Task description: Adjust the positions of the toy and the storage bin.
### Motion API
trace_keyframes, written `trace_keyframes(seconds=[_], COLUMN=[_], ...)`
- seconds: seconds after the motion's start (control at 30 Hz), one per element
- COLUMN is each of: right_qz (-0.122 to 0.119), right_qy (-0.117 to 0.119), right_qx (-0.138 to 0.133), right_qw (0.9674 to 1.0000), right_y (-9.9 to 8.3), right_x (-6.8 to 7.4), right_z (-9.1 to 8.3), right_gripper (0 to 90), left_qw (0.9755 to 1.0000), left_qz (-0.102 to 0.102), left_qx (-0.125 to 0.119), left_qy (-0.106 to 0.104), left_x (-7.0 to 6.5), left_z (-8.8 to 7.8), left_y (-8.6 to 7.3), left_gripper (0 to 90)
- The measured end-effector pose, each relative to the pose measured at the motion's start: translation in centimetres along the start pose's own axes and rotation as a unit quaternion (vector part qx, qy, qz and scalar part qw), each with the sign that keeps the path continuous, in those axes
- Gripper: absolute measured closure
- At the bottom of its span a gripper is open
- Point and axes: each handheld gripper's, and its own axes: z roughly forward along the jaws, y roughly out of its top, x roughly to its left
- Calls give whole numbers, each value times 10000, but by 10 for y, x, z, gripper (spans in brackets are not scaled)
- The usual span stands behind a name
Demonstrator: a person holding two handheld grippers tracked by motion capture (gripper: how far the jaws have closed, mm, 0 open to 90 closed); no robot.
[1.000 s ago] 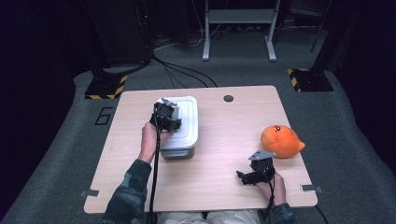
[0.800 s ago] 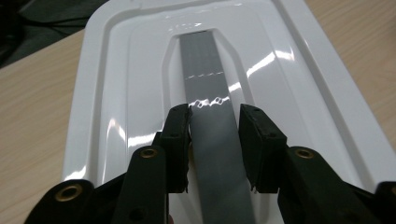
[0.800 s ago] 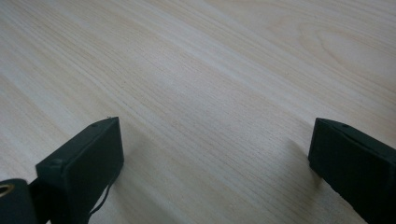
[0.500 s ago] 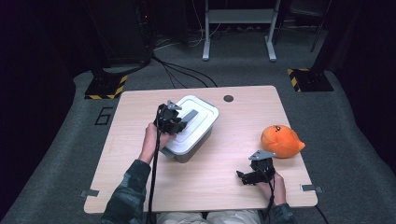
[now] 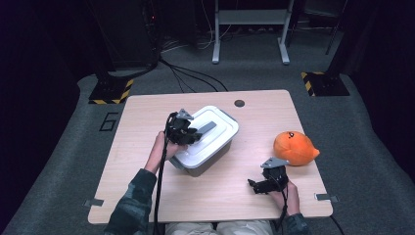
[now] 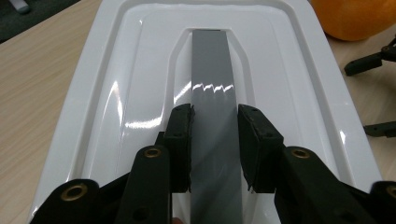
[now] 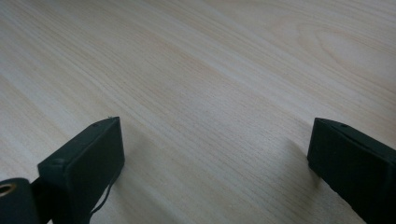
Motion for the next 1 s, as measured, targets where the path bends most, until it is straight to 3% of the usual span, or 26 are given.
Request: trace_keyframes(seconds=[0.17, 0.3, 0.5, 1.0], right_qz=[2, -1, 4, 10], right_qy=[0, -1, -8, -5], right_qx=[0, -1, -5, -5], right_qw=[10000, 10000, 10000, 10000], right_y=[0, 0, 0, 0], right_x=[0, 0, 0, 0], right_z=[0, 0, 0, 0], right_gripper=[32, 33, 35, 35], left_qw=[9999, 9993, 9987, 9961], left_qz=[63, -37, 138, 302], left_qx=[-18, -123, -105, -185], left_qy=[-133, -343, -469, -812], left_x=[-3, -5, -13, -23], left_z=[0, 0, 1, -1], left_y=[-1, -3, -3, -7], left_gripper=[667, 667, 667, 667])
